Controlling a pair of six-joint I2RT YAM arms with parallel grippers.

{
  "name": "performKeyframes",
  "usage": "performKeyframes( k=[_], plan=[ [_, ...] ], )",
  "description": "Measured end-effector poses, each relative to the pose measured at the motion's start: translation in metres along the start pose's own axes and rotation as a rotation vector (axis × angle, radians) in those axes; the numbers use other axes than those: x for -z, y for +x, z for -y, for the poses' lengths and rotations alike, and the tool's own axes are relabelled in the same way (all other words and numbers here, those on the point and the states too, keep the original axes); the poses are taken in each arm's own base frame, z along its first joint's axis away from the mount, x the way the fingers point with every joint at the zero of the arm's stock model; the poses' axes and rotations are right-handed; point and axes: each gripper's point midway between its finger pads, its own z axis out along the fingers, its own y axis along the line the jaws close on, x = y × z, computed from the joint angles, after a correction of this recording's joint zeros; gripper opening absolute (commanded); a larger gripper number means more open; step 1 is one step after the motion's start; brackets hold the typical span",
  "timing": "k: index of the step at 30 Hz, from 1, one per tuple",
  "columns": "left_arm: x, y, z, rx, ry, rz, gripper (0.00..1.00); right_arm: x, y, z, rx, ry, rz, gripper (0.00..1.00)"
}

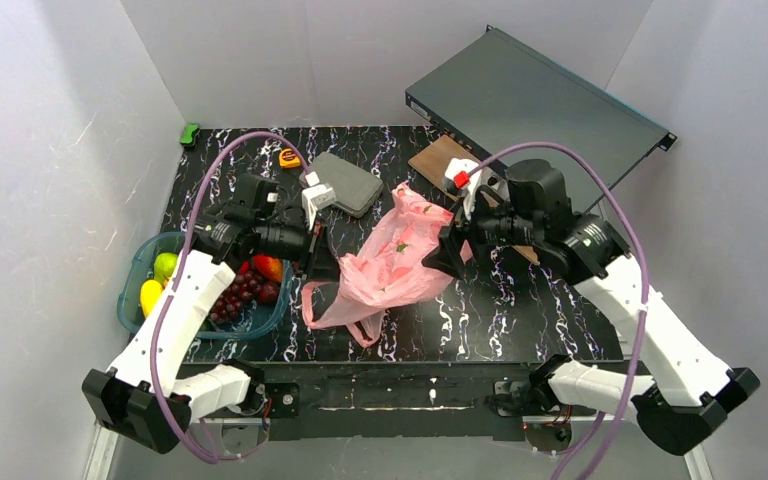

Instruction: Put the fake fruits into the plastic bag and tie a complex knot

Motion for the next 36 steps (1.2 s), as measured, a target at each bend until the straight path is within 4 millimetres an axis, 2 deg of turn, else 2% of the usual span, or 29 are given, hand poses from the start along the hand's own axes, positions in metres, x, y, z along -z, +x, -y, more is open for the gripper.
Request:
performKeyframes(
  k=[3, 6, 8, 11, 15, 19, 23, 28, 30, 32, 33, 36],
  plan=[
    [-0.001, -0.015, 0.001, 0.044, 0.008, 0.025, 0.00, 0.005, -0.004, -0.002, 0.071, 0.020, 0.022, 0.98],
    [0.003, -0.015, 0.005, 0.030, 0.004, 0.028, 0.00, 0.001, -0.009, 0.017, 0.054, 0.061, 0.003, 0.98],
    [0.010, -0.007, 0.010, 0.008, -0.010, 0.022, 0.00, -0.009, -0.005, 0.031, 0.027, 0.082, -0.027, 0.98],
    [0.029, 0.011, 0.011, -0.001, -0.061, 0.017, 0.00, -0.018, 0.011, 0.054, -0.019, 0.145, -0.095, 0.98],
    [0.059, 0.029, -0.005, 0.053, -0.202, 0.053, 0.00, -0.008, 0.020, 0.068, -0.055, 0.206, -0.135, 0.99],
    [0.065, 0.032, -0.008, 0.121, -0.218, 0.050, 0.00, 0.007, 0.007, 0.077, -0.060, 0.236, -0.099, 0.98],
    [0.061, 0.003, -0.009, 0.244, -0.154, 0.114, 0.00, 0.011, -0.010, 0.049, -0.042, 0.120, -0.033, 0.98],
    [0.058, -0.044, -0.013, 0.447, -0.108, 0.255, 0.00, 0.009, -0.028, -0.020, 0.088, -0.071, 0.053, 0.99],
    [0.054, -0.055, -0.010, 0.518, -0.085, 0.269, 0.00, 0.006, -0.028, -0.051, 0.197, -0.136, 0.084, 0.98],
    [0.048, -0.065, -0.008, 0.596, -0.056, 0.265, 0.00, -0.001, -0.026, -0.072, 0.300, -0.170, 0.112, 0.98],
    [0.045, -0.069, -0.009, 0.633, -0.044, 0.259, 0.00, -0.005, -0.026, -0.078, 0.353, -0.171, 0.130, 0.98],
    [0.037, -0.076, -0.013, 0.748, -0.023, 0.244, 0.00, -0.021, -0.031, -0.080, 0.492, -0.115, 0.185, 0.98]
  ],
)
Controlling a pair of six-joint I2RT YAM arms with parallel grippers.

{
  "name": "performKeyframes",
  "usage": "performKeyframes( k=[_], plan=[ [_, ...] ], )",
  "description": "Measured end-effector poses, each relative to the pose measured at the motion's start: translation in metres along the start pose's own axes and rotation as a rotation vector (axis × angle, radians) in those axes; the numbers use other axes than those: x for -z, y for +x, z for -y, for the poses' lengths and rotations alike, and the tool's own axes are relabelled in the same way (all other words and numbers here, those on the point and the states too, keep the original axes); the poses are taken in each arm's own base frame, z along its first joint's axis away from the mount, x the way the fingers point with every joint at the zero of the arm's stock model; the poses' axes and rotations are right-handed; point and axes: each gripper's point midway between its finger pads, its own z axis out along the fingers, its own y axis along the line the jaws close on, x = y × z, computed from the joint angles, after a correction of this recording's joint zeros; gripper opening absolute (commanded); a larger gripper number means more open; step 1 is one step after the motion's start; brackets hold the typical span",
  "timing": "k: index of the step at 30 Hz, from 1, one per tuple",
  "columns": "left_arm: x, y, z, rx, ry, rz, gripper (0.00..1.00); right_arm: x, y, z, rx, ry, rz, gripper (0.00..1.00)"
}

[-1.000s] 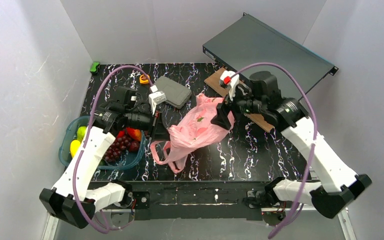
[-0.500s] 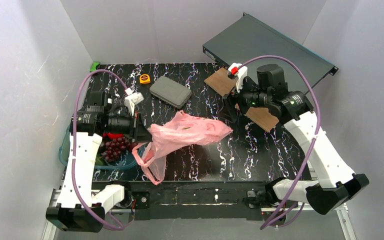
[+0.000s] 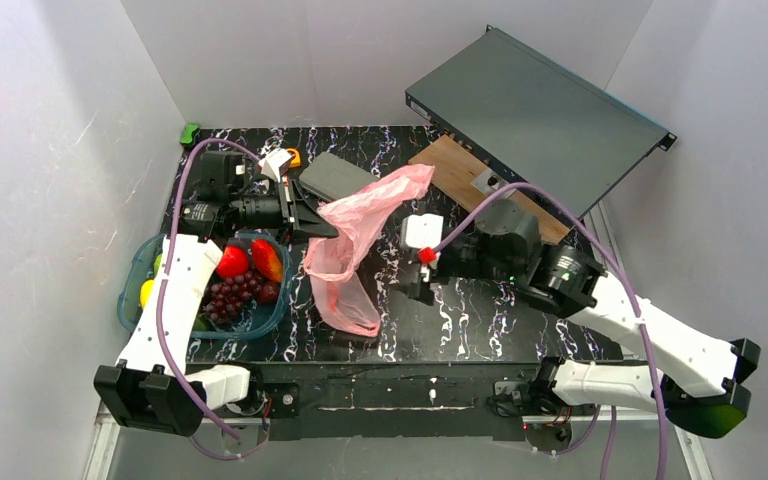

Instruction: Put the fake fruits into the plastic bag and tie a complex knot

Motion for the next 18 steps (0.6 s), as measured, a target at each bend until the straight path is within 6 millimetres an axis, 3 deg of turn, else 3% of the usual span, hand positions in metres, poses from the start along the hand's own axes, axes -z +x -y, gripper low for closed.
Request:
performKeyframes(
  k=[3, 7, 11, 16, 18],
  plan=[
    [-0.004, -0.006, 0.002, 0.097, 0.003, 0.002, 0.00, -0.018, -0.008, 0.003, 0.124, 0.058, 0.034, 0.99],
    [-0.005, -0.012, 0.009, 0.178, 0.018, 0.011, 0.02, -0.041, -0.025, -0.012, 0.283, 0.083, 0.102, 0.99],
    [-0.007, -0.015, 0.016, 0.221, 0.041, 0.003, 0.03, -0.067, -0.018, -0.027, 0.405, 0.090, 0.114, 0.98],
    [-0.009, -0.011, 0.021, 0.236, 0.065, -0.031, 0.07, -0.096, -0.004, -0.006, 0.486, 0.210, 0.056, 0.92],
    [-0.010, -0.009, 0.023, 0.244, 0.073, -0.045, 0.10, -0.099, -0.002, 0.006, 0.492, 0.264, 0.040, 0.82]
  ],
)
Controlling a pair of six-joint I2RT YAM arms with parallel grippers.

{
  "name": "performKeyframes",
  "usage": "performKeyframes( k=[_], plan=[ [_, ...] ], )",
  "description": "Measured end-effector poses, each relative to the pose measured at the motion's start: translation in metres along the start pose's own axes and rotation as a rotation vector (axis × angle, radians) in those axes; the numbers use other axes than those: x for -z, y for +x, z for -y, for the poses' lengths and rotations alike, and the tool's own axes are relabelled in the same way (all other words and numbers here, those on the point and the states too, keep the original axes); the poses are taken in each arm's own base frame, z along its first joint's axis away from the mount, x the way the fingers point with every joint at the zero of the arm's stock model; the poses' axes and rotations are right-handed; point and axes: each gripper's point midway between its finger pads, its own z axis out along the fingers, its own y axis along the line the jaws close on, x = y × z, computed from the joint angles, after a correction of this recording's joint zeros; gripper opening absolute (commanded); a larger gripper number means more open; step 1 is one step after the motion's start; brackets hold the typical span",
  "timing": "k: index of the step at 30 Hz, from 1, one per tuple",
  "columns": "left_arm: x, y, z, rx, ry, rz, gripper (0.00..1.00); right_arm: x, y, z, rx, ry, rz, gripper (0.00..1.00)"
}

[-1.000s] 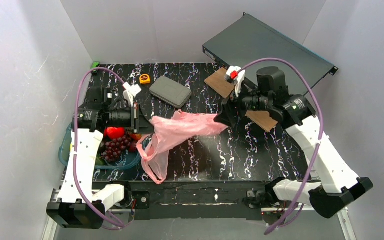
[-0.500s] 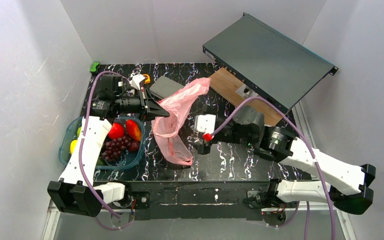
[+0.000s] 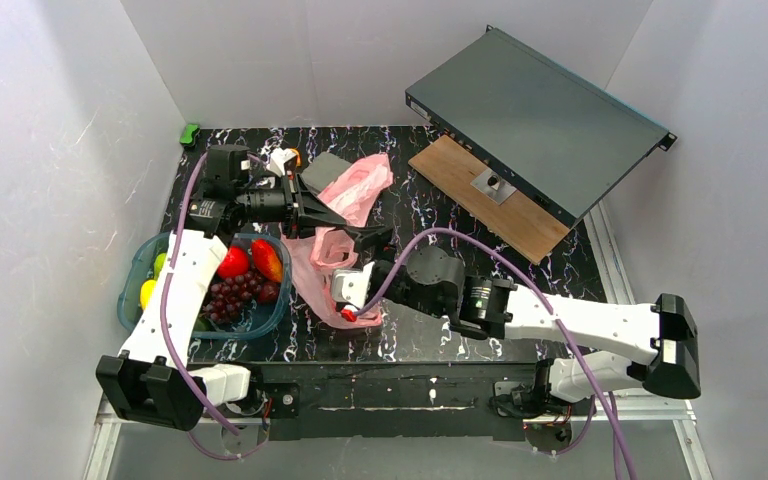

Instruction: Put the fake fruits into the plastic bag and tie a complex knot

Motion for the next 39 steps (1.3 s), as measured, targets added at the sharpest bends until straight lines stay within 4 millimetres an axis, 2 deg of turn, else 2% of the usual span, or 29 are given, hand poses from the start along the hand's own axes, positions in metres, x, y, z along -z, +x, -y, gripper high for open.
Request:
performKeyframes(
  k=[2, 5, 8, 9, 11, 13, 15, 18, 19, 20, 23, 24, 27, 30, 33, 35, 37, 39],
  plan=[
    [-0.001, 0.001, 0.002, 0.004, 0.008, -0.008, 0.10, -0.001, 0.005, 0.007, 0.005, 0.030, -0.018, 0.59],
    [-0.001, 0.002, 0.004, 0.024, 0.020, -0.021, 0.10, -0.001, 0.006, 0.013, 0.000, 0.047, -0.027, 0.31],
    [-0.003, 0.002, 0.006, 0.045, 0.031, -0.034, 0.10, 0.000, 0.005, 0.013, -0.033, 0.008, -0.031, 0.13],
    [-0.003, 0.001, 0.007, 0.051, 0.034, -0.037, 0.09, 0.001, 0.004, 0.009, -0.056, -0.037, -0.027, 0.10],
    [-0.004, 0.000, 0.008, 0.064, 0.038, -0.043, 0.09, 0.005, -0.003, 0.000, -0.102, -0.125, -0.004, 0.30],
    [-0.006, -0.003, 0.008, 0.079, 0.041, -0.050, 0.08, 0.011, -0.005, -0.008, -0.141, -0.182, 0.008, 0.67],
    [-0.008, -0.006, 0.008, 0.096, 0.043, -0.056, 0.08, 0.017, -0.006, -0.015, -0.159, -0.222, 0.010, 0.69],
    [-0.010, -0.009, 0.008, 0.107, 0.046, -0.058, 0.07, 0.014, -0.003, -0.020, -0.149, -0.237, 0.000, 0.69],
    [-0.010, -0.009, 0.007, 0.109, 0.047, -0.059, 0.07, 0.010, 0.001, -0.022, -0.143, -0.239, -0.012, 0.67],
    [-0.010, -0.009, 0.008, 0.109, 0.048, -0.060, 0.07, 0.006, 0.004, -0.024, -0.138, -0.242, -0.027, 0.58],
    [-0.010, -0.008, 0.005, 0.113, 0.050, -0.062, 0.06, -0.012, 0.024, -0.033, -0.118, -0.253, -0.090, 0.05],
    [-0.010, -0.008, 0.004, 0.117, 0.049, -0.062, 0.12, -0.016, 0.032, -0.037, -0.119, -0.261, -0.113, 0.01],
    [-0.008, -0.013, 0.001, 0.111, 0.055, -0.047, 0.52, -0.016, 0.046, -0.045, -0.159, -0.292, -0.171, 0.01],
    [0.010, -0.042, -0.004, 0.110, 0.066, 0.050, 0.66, -0.005, 0.038, -0.031, -0.263, -0.279, -0.177, 0.01],
    [0.049, -0.096, -0.015, 0.090, 0.040, 0.255, 0.68, 0.016, 0.011, 0.004, -0.407, -0.210, -0.122, 0.01],
    [0.075, -0.122, -0.021, 0.018, -0.003, 0.389, 0.67, 0.032, -0.009, 0.034, -0.502, -0.149, -0.067, 0.01],
    [0.089, -0.128, -0.021, -0.086, -0.051, 0.462, 0.59, 0.045, -0.024, 0.061, -0.591, -0.092, -0.017, 0.01],
    [0.091, -0.114, -0.016, -0.223, -0.082, 0.475, 0.52, 0.055, -0.033, 0.080, -0.672, -0.053, 0.019, 0.01]
  ],
)
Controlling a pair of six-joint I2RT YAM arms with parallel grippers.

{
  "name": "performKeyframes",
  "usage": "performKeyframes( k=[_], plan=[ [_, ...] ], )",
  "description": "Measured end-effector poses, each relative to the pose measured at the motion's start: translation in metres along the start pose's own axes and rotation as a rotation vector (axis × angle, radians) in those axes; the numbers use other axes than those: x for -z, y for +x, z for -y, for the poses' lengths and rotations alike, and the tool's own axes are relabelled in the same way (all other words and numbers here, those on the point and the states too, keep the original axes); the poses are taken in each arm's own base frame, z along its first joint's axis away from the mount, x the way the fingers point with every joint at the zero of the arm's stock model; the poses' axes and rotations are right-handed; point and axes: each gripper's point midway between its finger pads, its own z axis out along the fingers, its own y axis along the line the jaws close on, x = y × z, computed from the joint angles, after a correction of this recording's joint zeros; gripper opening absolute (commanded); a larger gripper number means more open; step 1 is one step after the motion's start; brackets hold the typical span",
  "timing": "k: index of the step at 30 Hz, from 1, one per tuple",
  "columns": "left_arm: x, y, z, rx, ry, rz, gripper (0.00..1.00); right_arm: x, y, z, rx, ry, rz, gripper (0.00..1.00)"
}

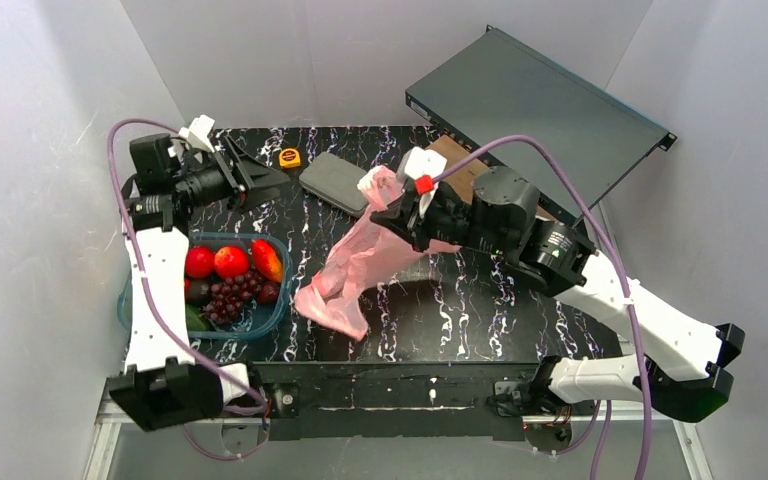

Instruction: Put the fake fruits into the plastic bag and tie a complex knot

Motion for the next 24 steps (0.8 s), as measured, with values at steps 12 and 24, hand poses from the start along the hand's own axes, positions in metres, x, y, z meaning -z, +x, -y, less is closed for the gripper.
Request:
performKeyframes(
  k=[12, 24],
  plan=[
    [0.029, 0.172, 0.085, -0.674, 0.329, -0.309, 0.12, -0.001, 0.014, -0.013, -0.225, -0.064, -0.059, 0.01],
    [-0.039, 0.202, 0.018, -0.530, 0.133, -0.532, 0.19, 0.004, 0.009, -0.022, -0.281, -0.099, -0.048, 0.01]
  ],
)
